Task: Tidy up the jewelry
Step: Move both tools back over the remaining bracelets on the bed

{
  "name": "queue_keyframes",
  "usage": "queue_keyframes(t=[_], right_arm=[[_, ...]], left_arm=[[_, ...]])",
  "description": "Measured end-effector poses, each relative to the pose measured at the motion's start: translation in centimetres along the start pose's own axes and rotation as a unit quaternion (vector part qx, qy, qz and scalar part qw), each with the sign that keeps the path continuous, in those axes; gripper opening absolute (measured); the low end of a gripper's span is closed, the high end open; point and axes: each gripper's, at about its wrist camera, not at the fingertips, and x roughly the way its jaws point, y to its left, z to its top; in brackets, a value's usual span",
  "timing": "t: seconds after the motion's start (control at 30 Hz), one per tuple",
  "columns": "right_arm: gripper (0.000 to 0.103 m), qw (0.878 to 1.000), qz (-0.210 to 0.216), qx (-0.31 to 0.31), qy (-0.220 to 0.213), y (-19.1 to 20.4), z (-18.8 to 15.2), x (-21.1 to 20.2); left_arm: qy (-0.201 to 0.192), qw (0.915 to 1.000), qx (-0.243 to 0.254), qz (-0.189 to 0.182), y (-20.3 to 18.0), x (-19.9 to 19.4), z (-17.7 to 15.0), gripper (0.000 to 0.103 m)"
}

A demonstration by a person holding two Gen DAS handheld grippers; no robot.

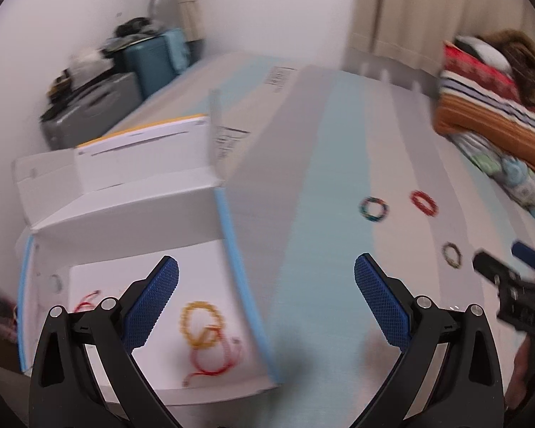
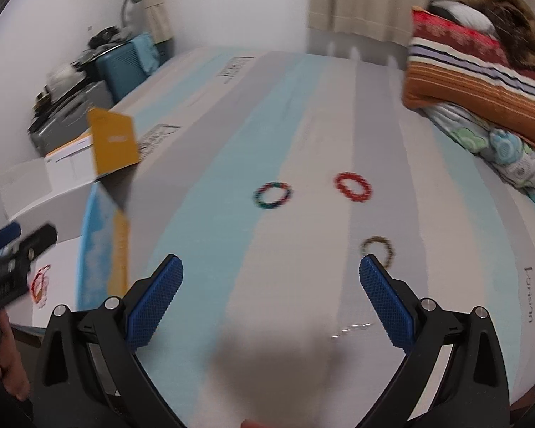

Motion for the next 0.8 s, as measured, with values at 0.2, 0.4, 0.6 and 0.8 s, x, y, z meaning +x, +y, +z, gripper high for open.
queue_keyframes(t=[0.2,0.4,0.6,0.8], right_arm=[[0.095,0.999,-0.033,0.015,0.028,-5.5,0.8,2.1],[0.095,0.997,-0.044,0.027,0.055,-10.3,0.9,4.8],[0.095,0.994,-0.046,0.031,0.099,-13.9,0.7,8.8],[0.095,0.991,-0.043,0.033,0.122,-16.1,0.3,11.9]], left_arm=[[0.022,0.9982,0.043,-0.035,-6.6,1.7,-1.1,0.097],[0.035,0.9934,0.097,-0.050,-13.0,3.9,-3.5,0.097],[0.062,0.9845,0.129,-0.102,-18.6,7.0,-7.0,0.097],[0.071,0.9786,0.157,-0.112,-22.5,9.6,-9.4,0.097]])
